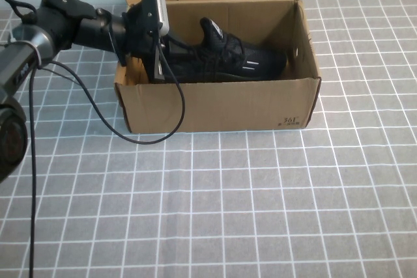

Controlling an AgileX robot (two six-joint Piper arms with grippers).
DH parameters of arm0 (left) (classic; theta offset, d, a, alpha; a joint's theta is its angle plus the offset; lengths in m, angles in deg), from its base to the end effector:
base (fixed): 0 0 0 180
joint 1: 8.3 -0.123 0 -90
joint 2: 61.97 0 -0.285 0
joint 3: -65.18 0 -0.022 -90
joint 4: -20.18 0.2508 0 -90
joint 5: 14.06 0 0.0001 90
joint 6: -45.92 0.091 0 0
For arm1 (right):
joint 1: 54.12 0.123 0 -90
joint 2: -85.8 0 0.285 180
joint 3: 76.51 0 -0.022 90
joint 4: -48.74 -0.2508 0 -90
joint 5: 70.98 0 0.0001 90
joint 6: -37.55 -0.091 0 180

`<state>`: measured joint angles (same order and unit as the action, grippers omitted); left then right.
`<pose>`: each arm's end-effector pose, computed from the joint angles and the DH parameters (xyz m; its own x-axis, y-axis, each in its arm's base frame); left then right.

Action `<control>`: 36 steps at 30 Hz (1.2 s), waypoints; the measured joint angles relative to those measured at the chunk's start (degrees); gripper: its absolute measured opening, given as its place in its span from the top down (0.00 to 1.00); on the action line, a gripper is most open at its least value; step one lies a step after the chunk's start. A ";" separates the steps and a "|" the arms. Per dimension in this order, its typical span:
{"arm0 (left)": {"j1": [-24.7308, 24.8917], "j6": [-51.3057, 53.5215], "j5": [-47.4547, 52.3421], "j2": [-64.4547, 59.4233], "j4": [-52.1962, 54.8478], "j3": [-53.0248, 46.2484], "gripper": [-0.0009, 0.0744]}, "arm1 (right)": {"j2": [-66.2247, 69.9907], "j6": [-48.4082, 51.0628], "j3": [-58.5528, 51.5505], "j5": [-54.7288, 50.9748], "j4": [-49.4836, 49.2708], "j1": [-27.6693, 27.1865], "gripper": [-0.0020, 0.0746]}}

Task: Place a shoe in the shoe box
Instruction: Place the shoe in the shoe box

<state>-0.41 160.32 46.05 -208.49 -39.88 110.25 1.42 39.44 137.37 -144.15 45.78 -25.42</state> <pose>0.5101 -0.1398 0.2044 0.2996 0.5974 -0.7438 0.9071 0.0632 0.4161 0.2634 0.1493 0.4805 -0.6097 -0.3543 -0.7090 -0.5214 0.8530 0.0221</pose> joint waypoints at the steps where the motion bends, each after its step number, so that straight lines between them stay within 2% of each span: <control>1: 0.00 0.00 0.00 0.00 0.00 0.00 0.96 | 0.00 0.00 0.00 0.00 -0.09 0.00 0.99; 10: 0.00 -0.05 -0.65 0.00 0.00 0.03 0.96 | 0.00 0.00 0.00 0.00 -0.23 0.00 0.99; 16: 0.02 -12.56 -3.31 0.11 -0.25 0.03 0.94 | 0.12 0.00 0.00 0.00 -0.78 0.00 0.99; 19: 0.12 -18.81 -4.87 0.93 -0.56 0.03 0.86 | 0.24 0.00 0.00 0.00 -0.84 0.00 0.99; 25: 0.12 -25.13 -9.20 4.50 -0.75 0.24 0.51 | 0.24 0.75 0.00 0.00 -1.08 0.00 0.99; 27: 0.12 -27.89 -9.76 5.42 -0.18 0.24 0.45 | 0.24 1.55 0.00 0.00 -1.88 0.00 0.99; 31: 0.12 -39.66 -9.85 7.35 3.50 0.24 0.43 | 0.24 2.52 0.00 0.00 -2.91 0.00 0.99; 36: 0.42 -69.78 -9.72 12.64 16.72 0.24 0.46 | 0.24 2.62 0.00 0.00 -3.00 0.00 0.99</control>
<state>0.00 90.54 36.33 -195.85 -23.16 110.48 1.66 42.07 137.37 -144.15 42.77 -25.42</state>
